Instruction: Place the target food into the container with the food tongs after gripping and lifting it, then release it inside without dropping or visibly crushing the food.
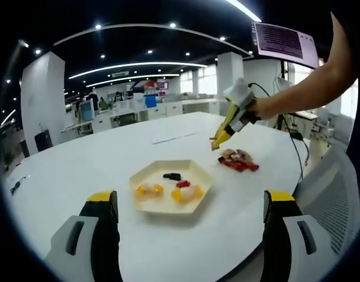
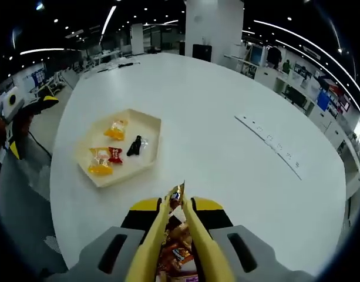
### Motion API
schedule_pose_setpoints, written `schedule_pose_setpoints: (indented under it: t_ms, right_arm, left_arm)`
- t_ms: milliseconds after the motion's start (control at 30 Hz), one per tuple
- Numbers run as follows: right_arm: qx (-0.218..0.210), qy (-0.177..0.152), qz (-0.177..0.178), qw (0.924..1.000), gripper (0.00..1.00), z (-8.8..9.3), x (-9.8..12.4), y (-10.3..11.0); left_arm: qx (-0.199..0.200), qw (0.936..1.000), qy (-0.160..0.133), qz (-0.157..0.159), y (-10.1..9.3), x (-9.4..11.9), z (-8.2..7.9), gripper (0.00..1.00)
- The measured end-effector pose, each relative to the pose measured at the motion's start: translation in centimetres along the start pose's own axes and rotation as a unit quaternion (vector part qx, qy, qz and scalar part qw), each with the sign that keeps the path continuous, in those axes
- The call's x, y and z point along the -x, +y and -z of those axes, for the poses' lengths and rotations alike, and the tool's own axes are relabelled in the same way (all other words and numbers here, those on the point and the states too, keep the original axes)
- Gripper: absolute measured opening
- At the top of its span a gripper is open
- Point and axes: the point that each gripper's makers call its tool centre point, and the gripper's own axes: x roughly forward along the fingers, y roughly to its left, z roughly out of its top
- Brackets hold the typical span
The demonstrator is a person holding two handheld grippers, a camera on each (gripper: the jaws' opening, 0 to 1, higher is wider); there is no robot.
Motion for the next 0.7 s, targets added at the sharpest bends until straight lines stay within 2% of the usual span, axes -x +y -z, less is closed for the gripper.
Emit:
schedule_pose_setpoints:
  t_ms: [33, 233, 700]
  right_arm:
    - [0.004, -0.004, 0.001, 1.0, 0.18, -0.7, 0.4, 0.0]
    - [0.01, -0.013, 0.008, 0.9998, 0.18, -2.2, 1.3, -0.1]
    - [0.016, -0.018, 0.009, 0.9997, 0.18, -3.4, 2.3, 0.2]
  left_arm:
    - [0.001, 1.0, 0.001, 0.002, -0.1, 0.0, 0.0, 0.99]
    - [0.004, 1.0, 0.004, 0.008, -0.3, 0.0, 0.1, 0.99]
    - [-0.005, 0.9999, 0.006, 0.011, -0.4, -0.1, 0.2, 0.99]
